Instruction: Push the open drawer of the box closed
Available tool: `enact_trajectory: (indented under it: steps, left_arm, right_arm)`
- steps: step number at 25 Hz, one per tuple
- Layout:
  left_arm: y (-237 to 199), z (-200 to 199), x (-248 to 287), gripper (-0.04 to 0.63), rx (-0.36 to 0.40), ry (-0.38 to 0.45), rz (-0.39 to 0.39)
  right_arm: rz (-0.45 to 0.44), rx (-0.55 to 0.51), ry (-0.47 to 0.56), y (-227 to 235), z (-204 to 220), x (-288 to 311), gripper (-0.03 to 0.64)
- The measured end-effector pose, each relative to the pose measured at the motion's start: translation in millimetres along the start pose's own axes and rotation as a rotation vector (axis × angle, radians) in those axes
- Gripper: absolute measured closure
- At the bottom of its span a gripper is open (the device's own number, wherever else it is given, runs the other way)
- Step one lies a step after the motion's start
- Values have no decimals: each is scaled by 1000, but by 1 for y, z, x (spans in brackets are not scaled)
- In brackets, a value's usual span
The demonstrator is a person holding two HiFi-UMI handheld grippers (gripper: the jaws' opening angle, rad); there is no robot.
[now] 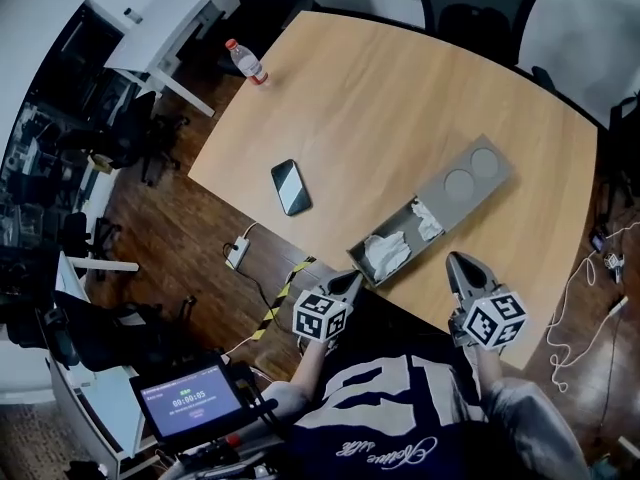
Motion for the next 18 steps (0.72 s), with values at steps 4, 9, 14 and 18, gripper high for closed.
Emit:
enact_trajectory:
  steps: [4,9,14,18]
  left_arm:
    - [-14,-15,6,598,86,-102,104]
    - [-21,-34,23,598,213,-203,249]
    - [-23,-59,48,597,311,-291,385]
    - [-23,-82,73,597,305,-322,462]
  right_arm:
    - [47,26,25,-12,-2,19,618]
    - [118,52,39,-31,0,35,619]
    - [228,78,69,-40,-1,35,618]
    - [361,119,109,-35,0,12,618]
Point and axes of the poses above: the fingertips, and each gripper's own axes: x forward along the fingers, y to its right, z out of its underside, the point moved 10 cm from there along -x, backward along the fingers, and after that the axes turned 9 degrees about -x, right-handed, at the moved point
